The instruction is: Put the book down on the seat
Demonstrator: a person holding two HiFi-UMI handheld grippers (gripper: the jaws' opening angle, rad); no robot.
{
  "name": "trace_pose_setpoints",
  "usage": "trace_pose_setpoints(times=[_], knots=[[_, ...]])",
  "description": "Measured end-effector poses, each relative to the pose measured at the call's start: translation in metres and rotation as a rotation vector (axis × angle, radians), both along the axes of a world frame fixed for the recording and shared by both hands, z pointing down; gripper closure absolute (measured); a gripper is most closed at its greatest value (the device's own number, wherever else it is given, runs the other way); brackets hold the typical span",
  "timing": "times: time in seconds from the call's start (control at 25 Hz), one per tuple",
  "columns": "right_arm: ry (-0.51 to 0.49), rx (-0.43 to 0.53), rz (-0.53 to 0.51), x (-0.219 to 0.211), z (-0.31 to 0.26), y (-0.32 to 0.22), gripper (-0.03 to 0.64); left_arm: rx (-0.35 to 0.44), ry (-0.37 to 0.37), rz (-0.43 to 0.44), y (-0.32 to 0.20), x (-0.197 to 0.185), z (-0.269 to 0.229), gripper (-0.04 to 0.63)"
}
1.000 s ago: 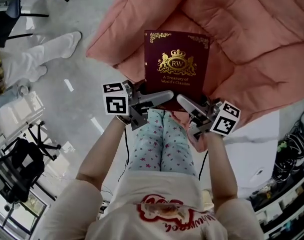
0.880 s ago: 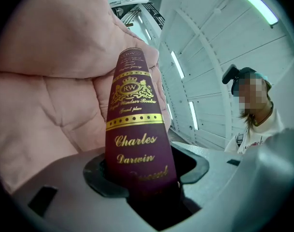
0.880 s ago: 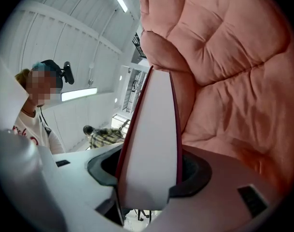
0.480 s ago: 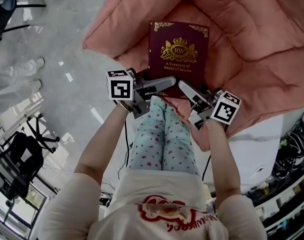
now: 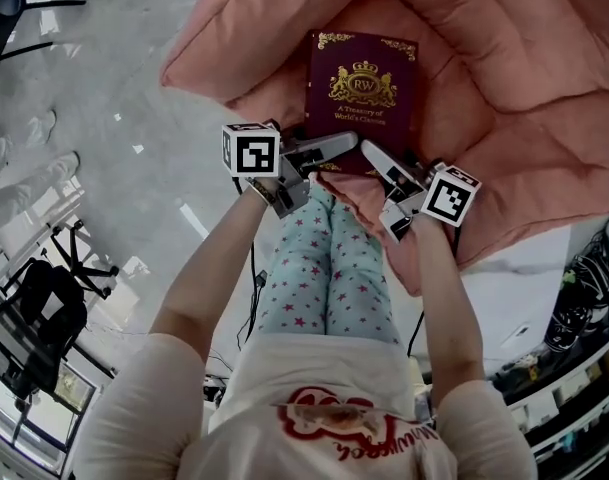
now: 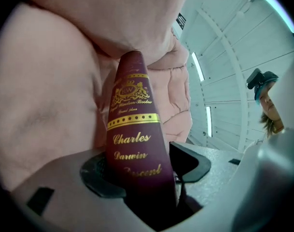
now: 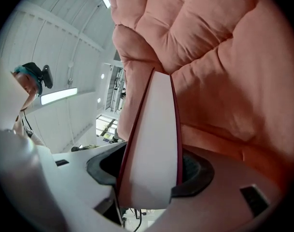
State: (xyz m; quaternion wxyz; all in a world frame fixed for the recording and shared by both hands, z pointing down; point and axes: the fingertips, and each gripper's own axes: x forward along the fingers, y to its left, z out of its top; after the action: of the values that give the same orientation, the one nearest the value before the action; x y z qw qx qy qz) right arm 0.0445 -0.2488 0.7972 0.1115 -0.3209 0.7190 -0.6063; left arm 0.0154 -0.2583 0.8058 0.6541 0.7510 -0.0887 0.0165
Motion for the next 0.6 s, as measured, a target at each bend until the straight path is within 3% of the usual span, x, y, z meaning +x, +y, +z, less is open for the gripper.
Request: trace_pose_setpoints(times=[0.36, 0.6], knots=[[0.100, -0.049, 0.035, 0.006, 0.028, 0.013, 0.336, -0.010, -0.097, -0.042, 0.010, -0.002, 0.026, 0.298], [0.280, -0.040, 0.072, 0.015, 0.039, 0.014, 0.293, 0.010, -0.217, -0.072, 0.010, -0.007, 0.038, 0.278]])
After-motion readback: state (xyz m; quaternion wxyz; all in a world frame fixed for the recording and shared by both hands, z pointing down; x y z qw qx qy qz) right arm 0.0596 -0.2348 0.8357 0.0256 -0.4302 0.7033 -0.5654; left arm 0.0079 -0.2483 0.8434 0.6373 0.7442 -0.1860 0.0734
